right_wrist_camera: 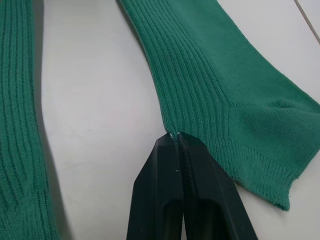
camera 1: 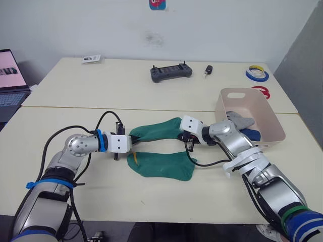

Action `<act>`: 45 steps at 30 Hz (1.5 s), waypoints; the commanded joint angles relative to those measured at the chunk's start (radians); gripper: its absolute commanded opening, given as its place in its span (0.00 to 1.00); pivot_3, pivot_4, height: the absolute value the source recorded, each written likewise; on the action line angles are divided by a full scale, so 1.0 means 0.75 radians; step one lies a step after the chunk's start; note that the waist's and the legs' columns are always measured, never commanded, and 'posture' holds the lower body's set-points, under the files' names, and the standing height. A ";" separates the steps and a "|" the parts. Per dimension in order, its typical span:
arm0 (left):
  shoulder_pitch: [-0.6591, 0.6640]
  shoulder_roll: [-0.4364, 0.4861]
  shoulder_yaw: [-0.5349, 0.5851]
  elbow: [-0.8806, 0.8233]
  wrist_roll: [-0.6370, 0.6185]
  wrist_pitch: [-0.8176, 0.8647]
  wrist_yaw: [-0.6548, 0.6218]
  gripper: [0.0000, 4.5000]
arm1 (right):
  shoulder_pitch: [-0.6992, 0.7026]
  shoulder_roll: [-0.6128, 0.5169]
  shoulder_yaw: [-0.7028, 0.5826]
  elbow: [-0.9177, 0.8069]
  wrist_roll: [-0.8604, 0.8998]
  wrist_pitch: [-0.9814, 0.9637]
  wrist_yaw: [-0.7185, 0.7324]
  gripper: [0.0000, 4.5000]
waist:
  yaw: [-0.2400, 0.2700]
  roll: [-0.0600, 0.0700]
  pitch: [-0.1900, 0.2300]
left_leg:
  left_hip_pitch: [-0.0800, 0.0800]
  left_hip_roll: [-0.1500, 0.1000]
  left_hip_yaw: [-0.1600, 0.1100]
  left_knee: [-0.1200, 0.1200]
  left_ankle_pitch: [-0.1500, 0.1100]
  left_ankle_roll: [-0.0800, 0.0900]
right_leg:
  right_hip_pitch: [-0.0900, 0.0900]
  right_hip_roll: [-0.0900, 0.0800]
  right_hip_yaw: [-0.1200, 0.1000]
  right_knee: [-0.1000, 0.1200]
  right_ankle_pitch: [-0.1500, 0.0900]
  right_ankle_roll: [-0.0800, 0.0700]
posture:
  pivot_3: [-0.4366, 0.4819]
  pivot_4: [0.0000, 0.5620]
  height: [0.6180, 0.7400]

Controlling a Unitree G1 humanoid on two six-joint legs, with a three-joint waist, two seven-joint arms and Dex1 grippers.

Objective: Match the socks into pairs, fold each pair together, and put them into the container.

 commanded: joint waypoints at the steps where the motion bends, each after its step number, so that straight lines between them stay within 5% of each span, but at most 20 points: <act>1: -0.033 0.026 0.006 0.008 -0.001 -0.039 0.009 0.00 | 0.010 -0.008 -0.066 -0.029 0.037 0.020 0.028 0.02 | 0.000 0.000 0.000 | 0.000 0.000 0.000 0.000 0.000 0.000 | 0.000 0.000 0.000 0.000 0.000 0.000 | 0.48 0.27 1.00; 13: -0.035 0.030 0.028 -0.019 -0.135 -0.097 -0.100 0.00 | 0.204 -0.117 -0.168 -0.585 0.255 0.384 0.132 0.02 | -0.005 0.000 0.000 | -0.001 0.000 0.000 0.000 0.000 0.000 | -0.001 0.000 0.000 0.001 0.000 0.000 | 0.48 0.27 1.00; 21: 0.004 0.144 0.095 -0.408 -0.407 0.152 -0.301 0.00 | 0.232 -0.243 -0.307 -0.887 0.427 0.532 0.164 0.02 | -0.006 0.000 0.000 | -0.002 0.001 0.000 -0.001 0.000 0.000 | -0.003 0.001 0.000 0.000 0.000 0.000 | 0.48 0.27 1.00; 28: 0.480 0.463 0.213 -1.303 -0.836 0.954 -0.397 0.00 | 0.366 -0.404 -0.461 -1.286 0.761 0.780 0.210 0.02 | -0.019 0.002 0.002 | -0.002 0.004 -0.002 -0.003 0.000 0.000 | 0.001 0.001 0.003 -0.006 0.000 0.000 | 0.48 0.27 1.00; 35: 1.036 0.706 0.463 -1.794 -1.191 1.529 -0.466 0.00 | 0.537 -0.542 -0.491 -1.544 1.046 0.983 0.194 0.02 | -0.012 0.003 0.002 | 0.000 0.003 -0.003 -0.003 0.000 0.001 | 0.004 0.001 0.003 -0.006 0.000 0.000 | 0.48 0.27 1.00; 39: 1.171 0.653 0.460 -1.757 -1.176 1.644 -0.416 0.00 | 0.559 -0.570 -0.406 -1.500 1.036 1.050 0.096 0.02 | -0.007 0.006 0.004 | 0.001 0.003 -0.002 -0.004 0.000 0.001 | 0.004 0.001 0.003 -0.007 -0.001 0.000 | 0.48 0.27 1.00; 45: 0.919 0.497 0.269 -1.477 -1.048 1.736 -0.398 0.00 | 0.434 -0.468 -0.246 -1.267 0.939 1.057 -0.030 0.02 | -0.005 0.006 0.003 | 0.001 0.002 -0.002 -0.003 0.000 0.001 | 0.002 0.004 0.003 -0.007 -0.001 0.000 | 0.48 0.27 1.00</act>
